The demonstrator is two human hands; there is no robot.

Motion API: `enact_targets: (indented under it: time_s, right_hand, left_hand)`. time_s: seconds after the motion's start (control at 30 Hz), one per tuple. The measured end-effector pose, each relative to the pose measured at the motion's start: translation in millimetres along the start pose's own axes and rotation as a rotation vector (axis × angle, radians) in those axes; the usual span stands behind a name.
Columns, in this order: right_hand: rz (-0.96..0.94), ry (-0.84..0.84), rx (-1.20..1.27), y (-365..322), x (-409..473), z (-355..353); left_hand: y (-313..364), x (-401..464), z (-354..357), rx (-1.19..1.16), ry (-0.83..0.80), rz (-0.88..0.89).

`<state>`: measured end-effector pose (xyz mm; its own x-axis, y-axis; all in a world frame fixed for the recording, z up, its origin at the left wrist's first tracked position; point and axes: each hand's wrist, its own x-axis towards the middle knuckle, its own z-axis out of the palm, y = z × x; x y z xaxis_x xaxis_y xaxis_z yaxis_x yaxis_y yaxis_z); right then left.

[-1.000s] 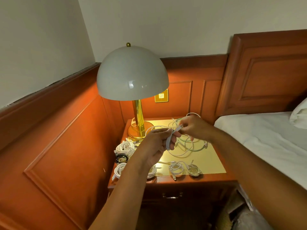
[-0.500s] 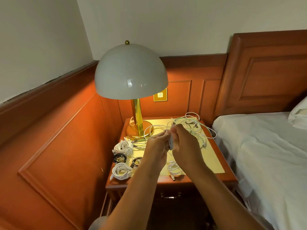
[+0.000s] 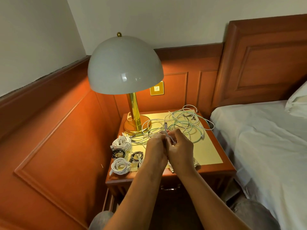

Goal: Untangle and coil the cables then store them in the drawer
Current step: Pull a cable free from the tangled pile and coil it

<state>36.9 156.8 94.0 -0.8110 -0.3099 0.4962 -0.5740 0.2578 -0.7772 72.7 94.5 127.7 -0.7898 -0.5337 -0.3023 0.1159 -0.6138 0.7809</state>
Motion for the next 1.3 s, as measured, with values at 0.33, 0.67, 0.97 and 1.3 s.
enact_targets:
  time_s: [0.33,0.67,0.97,1.3]
  right_hand:
    - [0.132,0.02,0.019,6,-2,2]
    - [0.142,-0.024,-0.039,16,-2,2]
    - [0.101,0.006,0.011,12,-6,5]
    - [0.112,0.027,0.021,14,-5,14]
  left_hand:
    - [-9,13,-9,0.178,0.001,0.095]
    - [-20,8,-6,0.407,0.028,0.158]
    - [5,8,-16,0.516,-0.063,0.143]
    - [-18,7,-24,0.934,0.279,0.698]
